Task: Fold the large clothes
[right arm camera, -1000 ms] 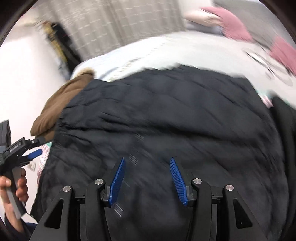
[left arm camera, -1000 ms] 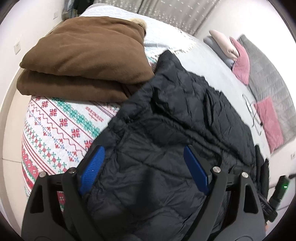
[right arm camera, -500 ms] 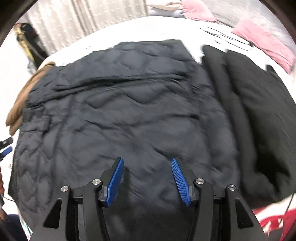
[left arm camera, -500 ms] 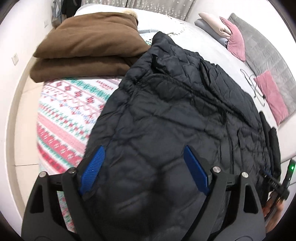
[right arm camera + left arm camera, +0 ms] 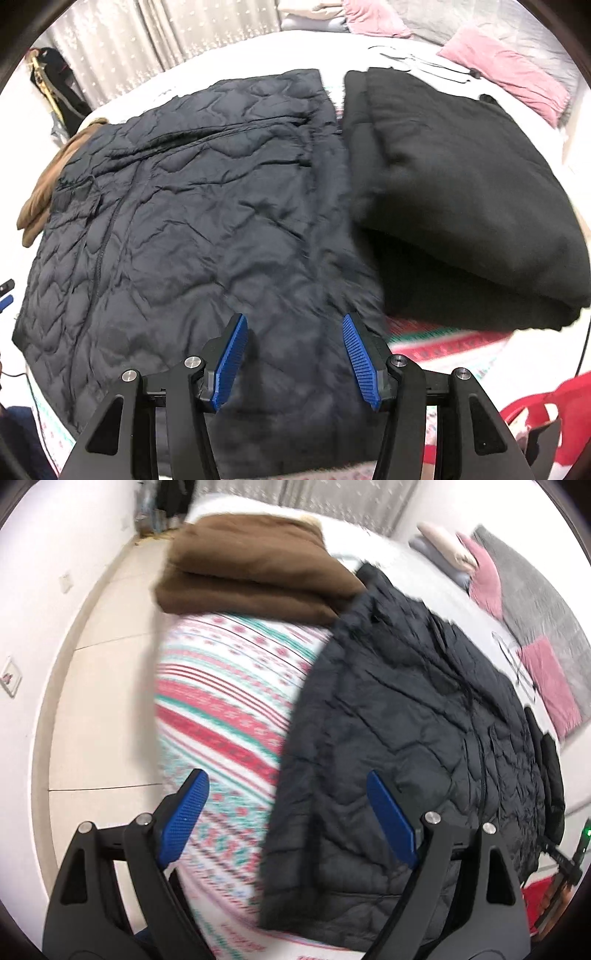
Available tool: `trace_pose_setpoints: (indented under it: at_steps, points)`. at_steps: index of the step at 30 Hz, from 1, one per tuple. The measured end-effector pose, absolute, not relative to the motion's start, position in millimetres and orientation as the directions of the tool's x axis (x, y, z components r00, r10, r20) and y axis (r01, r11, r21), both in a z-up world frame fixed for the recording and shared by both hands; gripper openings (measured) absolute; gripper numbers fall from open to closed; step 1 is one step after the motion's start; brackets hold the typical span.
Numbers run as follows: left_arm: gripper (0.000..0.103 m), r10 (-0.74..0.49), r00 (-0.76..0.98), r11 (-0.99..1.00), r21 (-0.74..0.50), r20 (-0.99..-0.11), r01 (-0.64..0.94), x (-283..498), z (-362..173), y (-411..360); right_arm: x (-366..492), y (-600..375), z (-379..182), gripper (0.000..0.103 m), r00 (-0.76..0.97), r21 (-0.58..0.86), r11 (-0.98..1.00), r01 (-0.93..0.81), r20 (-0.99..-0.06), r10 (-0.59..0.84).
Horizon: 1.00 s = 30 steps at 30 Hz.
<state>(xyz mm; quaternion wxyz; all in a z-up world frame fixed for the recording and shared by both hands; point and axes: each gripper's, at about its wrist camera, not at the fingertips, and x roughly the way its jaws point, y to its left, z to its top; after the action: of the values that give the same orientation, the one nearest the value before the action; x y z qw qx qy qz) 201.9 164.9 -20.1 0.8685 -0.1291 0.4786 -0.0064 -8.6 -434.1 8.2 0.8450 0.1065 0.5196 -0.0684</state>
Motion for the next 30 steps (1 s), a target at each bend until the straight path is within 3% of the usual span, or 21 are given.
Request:
trace_pose_setpoints:
  at_steps: [4,12,17,22,26,30]
  points:
    - [0.087,-0.124,0.561,0.963,-0.235,-0.818,-0.130,192,-16,179,-24,-454,2,0.056,0.425,0.111,0.950,0.291,-0.905,-0.025]
    - [0.087,-0.192,0.465,0.971,-0.235,-0.864,-0.036,185,-43,147,-46,-484,-24,0.056,0.407,0.374,0.853,0.363,-0.888,0.216]
    - [0.086,-0.187,0.441,0.974,-0.226,-0.878,-0.036,177,-58,141,-61,-493,-35,0.056,0.418,0.444,0.808,0.387,-0.866,0.275]
    - [0.072,-0.238,0.431,0.951,-0.299,-0.870,-0.078,165,-68,151,-72,-497,-41,0.054,0.450,0.489,0.778,0.394,-0.841,0.301]
    - [0.053,-0.249,0.456,0.949,-0.308,-0.855,-0.059,159,-66,145,-74,-496,-41,0.047,0.468,0.497,0.781,0.379,-0.831,0.302]
    - [0.050,-0.235,0.465,0.957,-0.287,-0.853,-0.043,158,-66,138,-66,-489,-41,0.038,0.478,0.515,0.775,0.367,-0.819,0.317]
